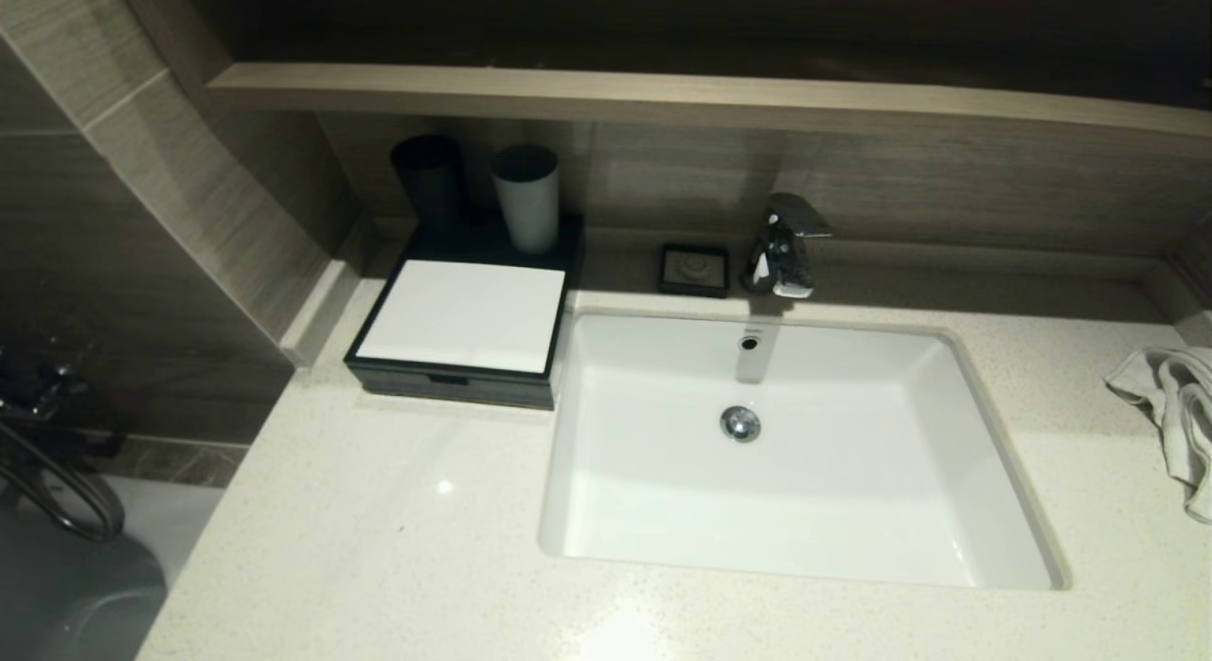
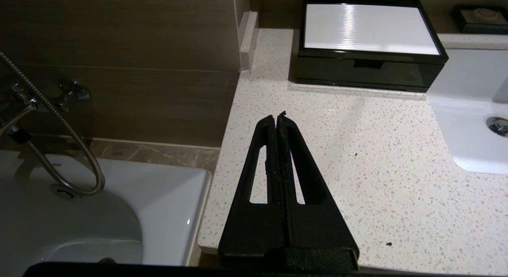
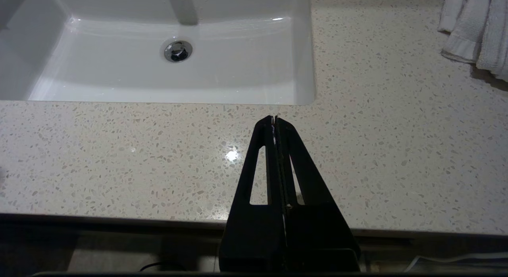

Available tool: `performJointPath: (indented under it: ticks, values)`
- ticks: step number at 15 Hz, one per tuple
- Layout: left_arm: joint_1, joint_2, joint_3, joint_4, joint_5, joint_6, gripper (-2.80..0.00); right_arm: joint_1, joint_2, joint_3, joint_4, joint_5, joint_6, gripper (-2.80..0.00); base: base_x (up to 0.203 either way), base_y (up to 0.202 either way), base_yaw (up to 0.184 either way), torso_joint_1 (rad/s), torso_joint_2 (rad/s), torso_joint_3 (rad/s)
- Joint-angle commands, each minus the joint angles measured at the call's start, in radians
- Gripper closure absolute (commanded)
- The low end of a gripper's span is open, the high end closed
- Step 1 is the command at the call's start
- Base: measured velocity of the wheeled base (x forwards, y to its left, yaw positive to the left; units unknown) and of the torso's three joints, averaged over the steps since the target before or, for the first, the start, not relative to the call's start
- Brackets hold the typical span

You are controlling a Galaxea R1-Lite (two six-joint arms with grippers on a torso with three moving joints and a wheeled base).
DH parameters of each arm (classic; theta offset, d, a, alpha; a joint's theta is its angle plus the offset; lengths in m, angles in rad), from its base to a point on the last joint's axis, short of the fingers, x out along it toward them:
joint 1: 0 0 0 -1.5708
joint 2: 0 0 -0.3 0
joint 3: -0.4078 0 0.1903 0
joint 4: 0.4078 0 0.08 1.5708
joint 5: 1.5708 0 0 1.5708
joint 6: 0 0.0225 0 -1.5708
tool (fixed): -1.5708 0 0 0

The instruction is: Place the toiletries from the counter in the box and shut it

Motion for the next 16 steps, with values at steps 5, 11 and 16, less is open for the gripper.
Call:
performJointPath:
  ticks: [5, 11, 16]
  values:
    - [0.000, -0.090, 0.009, 0.107, -0.011, 0.000, 0.00, 0.000, 0.002, 0.000, 0.000, -0.001, -0.001, 0.00, 0.000, 0.000, 0.000, 0.000, 0.00, 0.000]
    - [-0.001, -0.090, 0.042, 0.110, -0.027, 0.000, 0.00, 0.000, 0.002, 0.000, 0.000, -0.001, 0.001, 0.00, 0.000, 0.000, 0.000, 0.000, 0.00, 0.000]
    - [0.000, -0.090, 0.042, 0.151, -0.027, 0.001, 0.00, 0.000, 0.002, 0.000, 0.000, -0.001, 0.000, 0.00, 0.000, 0.000, 0.000, 0.000, 0.00, 0.000]
